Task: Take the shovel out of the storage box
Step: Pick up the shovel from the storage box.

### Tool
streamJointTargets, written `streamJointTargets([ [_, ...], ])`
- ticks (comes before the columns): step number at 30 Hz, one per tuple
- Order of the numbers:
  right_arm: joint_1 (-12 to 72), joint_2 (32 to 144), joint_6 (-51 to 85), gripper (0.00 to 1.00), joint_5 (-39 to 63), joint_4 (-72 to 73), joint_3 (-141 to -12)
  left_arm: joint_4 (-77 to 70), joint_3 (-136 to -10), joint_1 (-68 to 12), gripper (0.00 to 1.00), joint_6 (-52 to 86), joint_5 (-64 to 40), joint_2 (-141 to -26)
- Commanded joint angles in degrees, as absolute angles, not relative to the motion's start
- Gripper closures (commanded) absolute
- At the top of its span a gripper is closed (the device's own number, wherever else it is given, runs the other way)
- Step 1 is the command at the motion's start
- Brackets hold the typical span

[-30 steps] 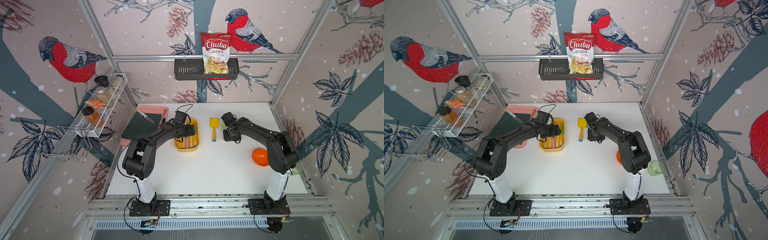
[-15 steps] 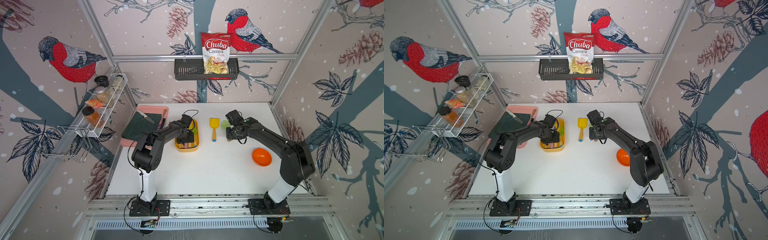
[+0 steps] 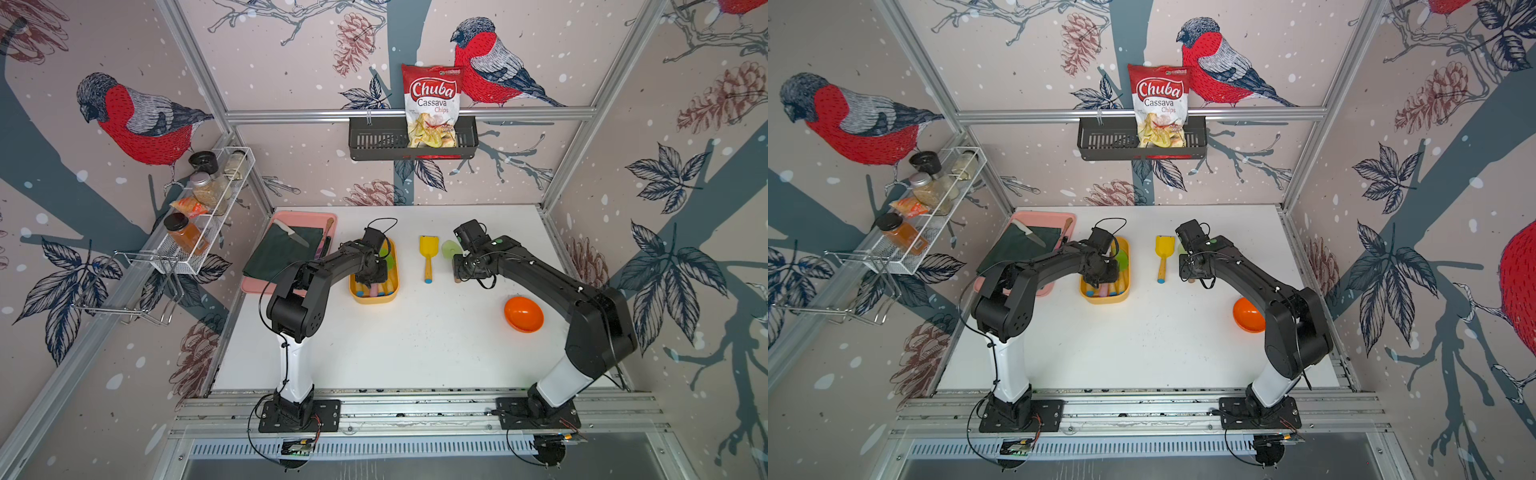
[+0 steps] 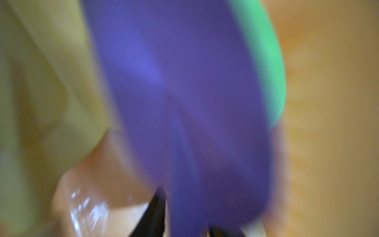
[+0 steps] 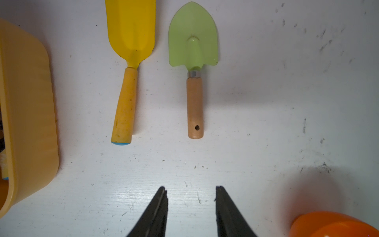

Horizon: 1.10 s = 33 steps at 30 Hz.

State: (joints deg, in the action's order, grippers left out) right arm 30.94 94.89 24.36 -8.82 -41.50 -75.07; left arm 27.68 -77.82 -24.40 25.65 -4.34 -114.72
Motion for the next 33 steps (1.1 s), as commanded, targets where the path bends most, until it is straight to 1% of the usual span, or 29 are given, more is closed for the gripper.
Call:
streamJointTargets([
  [1,31.03,95.23,24.52,0.58,-7.84,-40.09,-75.06,29.38,-77.36,-24.09,0.71,25.38,-4.97,-114.56],
  [7,31.08,95.64,24.44,0.58,-6.64,-39.55,-75.23,29.64,-77.81,-23.85,0.73,25.27,-5.19,-113.99],
  [11,31.46,95.97,24.52,0.58,-6.15,-39.35,-75.41,29.32,-77.58,-23.73,0.77,25.26,-5.53,-113.84],
  [14,31.68,96.06,24.69,0.58,-6.13,-39.55,-75.57,28.66,-77.02,-23.65,0.81,25.44,-5.47,-112.35],
  [16,31.99,95.81,24.86,0.58,-6.11,-39.24,-75.44,27.06,-76.26,-23.42,0.89,25.65,-5.41,-110.47],
  [17,32.16,95.65,24.96,0.58,-5.92,-39.04,-75.48,26.16,-75.73,-23.23,0.91,25.85,-5.43,-109.54],
  [19,32.59,95.38,25.2,0.58,-5.15,-38.29,-75.41,24.51,-74.94,-22.33,0.95,26.13,-7.89,-108.04],
  [20,32.82,95.21,25.31,0.58,-4.52,-37.8,-75.49,22.43,-73.96,-21.55,0.98,26.4,-10.66,-106.96],
  [22,33.05,94.63,25.16,0.57,-2.04,-35.93,-75.16,16.34,-70.6,-19.72,1.0,28.59,-16.69,-104.26],
  [24,32.98,93.81,25.22,0.57,2.45,-33.06,-74.44,8.4,-66.63,-17.56,1.0,32.18,-24.05,-101.49],
  [26,32.65,92.89,25.73,0.57,7.71,-29.46,-73.53,2.64,-64.35,-16.39,1.0,35.12,-27.97,-99.44],
  [27,32.61,92.64,25.97,0.56,9.11,-27.9,-73.22,2.7,-64.8,-16.3,1.0,35.36,-27.56,-98.91],
  [30,32.26,94.29,25.96,0.56,10.01,-27.95,-74.51,11.0,-69.05,-16.61,1.0,31.85,-21.53,-100.05],
  [33,32.26,95.4,25.41,0.57,10.11,-28.5,-74.73,14.72,-69.33,-16.9,1.0,29.62,-17.85,-101.72],
])
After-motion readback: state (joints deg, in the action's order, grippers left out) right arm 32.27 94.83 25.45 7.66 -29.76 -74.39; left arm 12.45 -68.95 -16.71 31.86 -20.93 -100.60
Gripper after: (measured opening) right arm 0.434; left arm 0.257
